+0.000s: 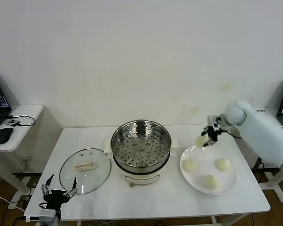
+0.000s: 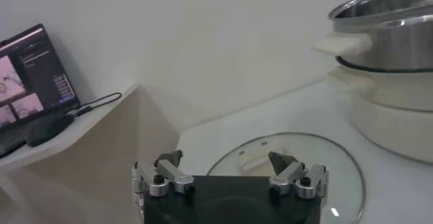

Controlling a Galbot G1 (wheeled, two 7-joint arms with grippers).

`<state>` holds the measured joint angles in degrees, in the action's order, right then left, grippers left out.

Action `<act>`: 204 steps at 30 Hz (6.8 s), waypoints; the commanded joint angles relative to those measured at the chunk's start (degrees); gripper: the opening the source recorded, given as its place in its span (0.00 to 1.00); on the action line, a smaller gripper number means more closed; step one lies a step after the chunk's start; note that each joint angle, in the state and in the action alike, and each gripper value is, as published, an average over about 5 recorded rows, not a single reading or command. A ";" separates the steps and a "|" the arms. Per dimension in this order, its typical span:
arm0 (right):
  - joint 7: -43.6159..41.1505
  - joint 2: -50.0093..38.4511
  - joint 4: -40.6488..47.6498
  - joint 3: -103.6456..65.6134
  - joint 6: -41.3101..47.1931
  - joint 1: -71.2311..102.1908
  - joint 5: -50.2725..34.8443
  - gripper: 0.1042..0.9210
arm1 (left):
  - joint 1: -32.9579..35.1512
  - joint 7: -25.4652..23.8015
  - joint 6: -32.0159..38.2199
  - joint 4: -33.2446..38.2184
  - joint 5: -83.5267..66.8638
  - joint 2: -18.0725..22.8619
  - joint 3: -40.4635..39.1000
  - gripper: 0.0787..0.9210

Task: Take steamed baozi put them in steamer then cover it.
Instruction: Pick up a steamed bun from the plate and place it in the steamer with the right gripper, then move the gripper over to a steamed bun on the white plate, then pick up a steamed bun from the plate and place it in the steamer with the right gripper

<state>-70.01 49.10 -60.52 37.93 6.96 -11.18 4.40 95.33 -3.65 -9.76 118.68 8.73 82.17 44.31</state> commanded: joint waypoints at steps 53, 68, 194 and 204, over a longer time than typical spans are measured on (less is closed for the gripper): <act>8.60 34.24 21.33 11.61 -54.50 -6.36 18.42 0.58 | 1.69 1.90 1.58 -0.21 0.99 1.32 2.24 0.88; 8.10 35.12 25.09 9.39 -54.45 -4.28 19.58 0.66 | 1.27 1.86 1.59 -1.37 0.98 1.38 1.94 0.88; -0.34 -6.42 -11.24 -4.86 17.20 16.08 0.60 0.70 | 0.63 0.20 -2.75 -2.30 0.29 -0.56 -2.03 0.88; -4.08 -13.29 -18.26 7.66 19.18 -5.09 -9.55 0.69 | 0.83 0.06 -2.81 -1.25 0.10 -0.71 -1.57 0.88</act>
<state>-72.67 39.98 -75.44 39.79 25.82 -5.49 -0.16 96.14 -3.57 -12.55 117.29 8.82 81.47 42.76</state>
